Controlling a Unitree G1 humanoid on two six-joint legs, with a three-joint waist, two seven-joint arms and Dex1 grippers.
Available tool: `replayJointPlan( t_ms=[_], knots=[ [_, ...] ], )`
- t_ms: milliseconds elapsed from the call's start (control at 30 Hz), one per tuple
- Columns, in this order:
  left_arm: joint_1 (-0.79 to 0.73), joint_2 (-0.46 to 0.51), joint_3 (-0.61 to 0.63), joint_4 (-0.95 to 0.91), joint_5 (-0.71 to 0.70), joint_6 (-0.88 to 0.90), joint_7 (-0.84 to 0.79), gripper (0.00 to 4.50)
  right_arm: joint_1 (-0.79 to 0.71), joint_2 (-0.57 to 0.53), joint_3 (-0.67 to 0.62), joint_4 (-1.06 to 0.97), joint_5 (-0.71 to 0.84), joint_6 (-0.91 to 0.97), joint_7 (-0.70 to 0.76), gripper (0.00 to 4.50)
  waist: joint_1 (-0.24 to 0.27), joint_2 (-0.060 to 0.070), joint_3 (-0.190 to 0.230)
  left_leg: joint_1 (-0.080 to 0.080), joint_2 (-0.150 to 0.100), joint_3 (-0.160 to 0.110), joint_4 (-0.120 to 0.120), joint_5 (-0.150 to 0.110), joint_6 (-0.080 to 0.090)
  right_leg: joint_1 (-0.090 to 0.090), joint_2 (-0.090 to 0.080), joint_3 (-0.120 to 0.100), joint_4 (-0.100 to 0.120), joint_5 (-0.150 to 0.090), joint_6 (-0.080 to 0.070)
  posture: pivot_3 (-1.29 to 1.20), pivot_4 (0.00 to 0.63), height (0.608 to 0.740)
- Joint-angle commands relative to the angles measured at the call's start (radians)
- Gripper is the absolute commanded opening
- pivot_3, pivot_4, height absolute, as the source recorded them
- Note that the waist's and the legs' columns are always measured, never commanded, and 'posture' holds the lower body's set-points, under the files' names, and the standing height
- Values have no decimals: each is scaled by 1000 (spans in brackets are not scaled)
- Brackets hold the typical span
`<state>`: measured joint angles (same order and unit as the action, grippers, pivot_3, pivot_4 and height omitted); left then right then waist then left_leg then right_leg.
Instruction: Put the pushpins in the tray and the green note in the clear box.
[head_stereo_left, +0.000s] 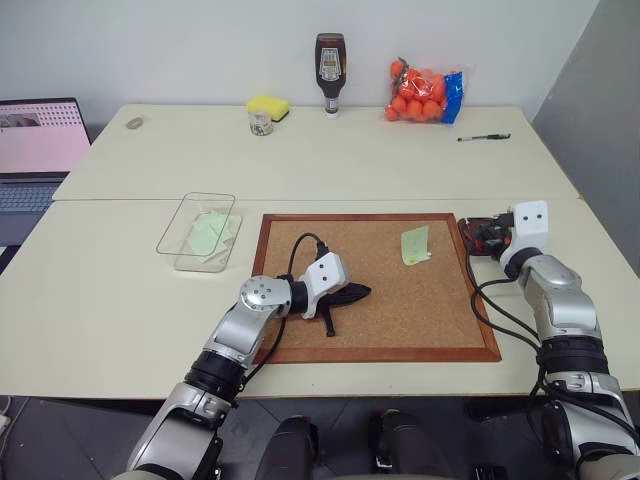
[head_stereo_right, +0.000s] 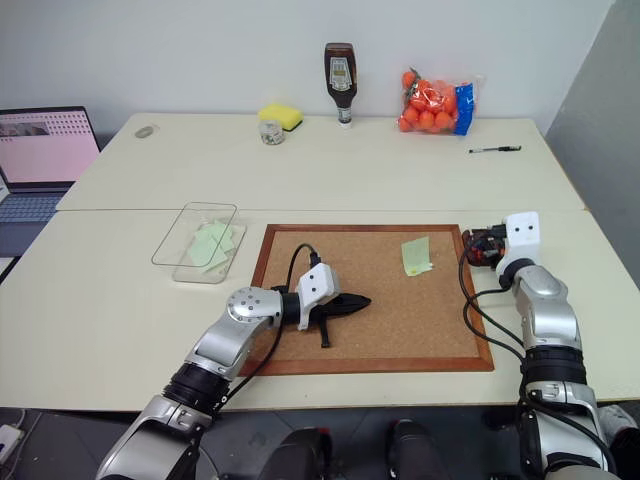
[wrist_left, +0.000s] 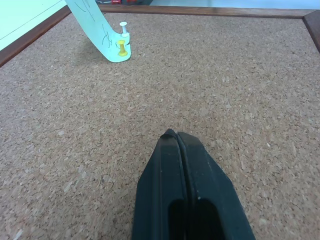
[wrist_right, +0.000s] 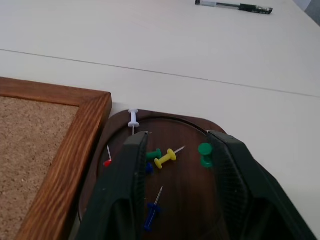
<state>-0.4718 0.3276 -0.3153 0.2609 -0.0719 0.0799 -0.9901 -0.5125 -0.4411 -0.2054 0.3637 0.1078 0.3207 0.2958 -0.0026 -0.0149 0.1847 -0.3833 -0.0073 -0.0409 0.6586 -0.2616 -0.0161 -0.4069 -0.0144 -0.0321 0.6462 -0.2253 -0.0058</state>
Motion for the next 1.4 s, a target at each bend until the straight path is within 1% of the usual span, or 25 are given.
replayJointPlan(
  t_ms=[33, 367, 500, 633, 733, 867, 967, 1100, 1233, 1400],
  knots=[
    [35, 0, -46, 14, 23, 21, -21, 0, 6, 2, -29, -93, 42, 17, 3, 2063, 0, 0, 0, 0, 0, 0, 0, 0, 0, 0, 0, 0, 0, 0, 0, 0, 150, 740],
    [28, -4, -51, 22, 27, 14, -25, 0, 28, 9, -32, -50, 51, 44, -14, 2063, 0, 0, 0, 0, 0, 0, 0, 0, 0, 0, 0, 0, 0, 0, 0, 0, 150, 740],
    [29, 1, -49, 22, 27, 12, -26, 0, 28, 12, -38, -85, 62, 30, -13, 2063, 0, 0, 0, 0, 0, 0, 0, 0, 0, 0, 0, 0, 0, 0, 0, 0, 150, 740],
    [31, 1, -49, 23, 29, 10, -24, 0, 68, 12, -49, -208, 94, 31, 8, 2063, 0, 0, 0, 0, 0, 0, 0, 0, 0, 0, 0, 0, 0, 0, 0, 0, 150, 740],
    [31, 1, -49, 22, 29, 10, -23, 0, 142, 6, -35, -342, 114, 47, 40, 2063, 1, 0, 0, 0, 0, 0, 0, 0, 0, 0, 0, 0, 0, 0, 0, 0, 150, 740],
    [32, 4, -48, 23, 29, 7, -24, 0, 273, 15, 23, -550, 159, 107, 103, 2063, 1, 0, 0, -1, 0, -1, 0, 0, 0, 0, 0, -1, -1, 0, 0, 0, 150, 740],
    [30, 5, -49, 27, 29, 4, -26, 0, 338, 16, 97, -621, 123, 135, 102, 2063, 1, 1, -1, 0, 0, -3, 0, 0, 0, 0, 0, -1, -1, 0, 1, 0, 150, 740],
    [24, 1, -54, 34, 33, -1, -29, 0, 345, 46, 174, -620, 85, 133, 79, 2063, 0, 1, -1, 1, 0, -5, 1, 0, 0, 0, 0, -1, 0, 0, 1, 0, 150, 740],
    [20, 2, -53, 40, 33, -5, -31, 0, 302, 76, 202, -546, 58, 118, 58, 2063, 1, 1, -1, 0, 0, -7, 1, 0, 0, 0, 0, -1, 0, 0, 1, 0, 150, 740],
    [20, 6, -55, 40, 32, -7, -31, 0, 258, 88, 215, -458, 25, 86, 52, 2063, 1, 1, -1, 0, 0, -7, 1, 0, 0, 0, 0, -2, -1, 0, 1, 0, 150, 740]
  ],
)
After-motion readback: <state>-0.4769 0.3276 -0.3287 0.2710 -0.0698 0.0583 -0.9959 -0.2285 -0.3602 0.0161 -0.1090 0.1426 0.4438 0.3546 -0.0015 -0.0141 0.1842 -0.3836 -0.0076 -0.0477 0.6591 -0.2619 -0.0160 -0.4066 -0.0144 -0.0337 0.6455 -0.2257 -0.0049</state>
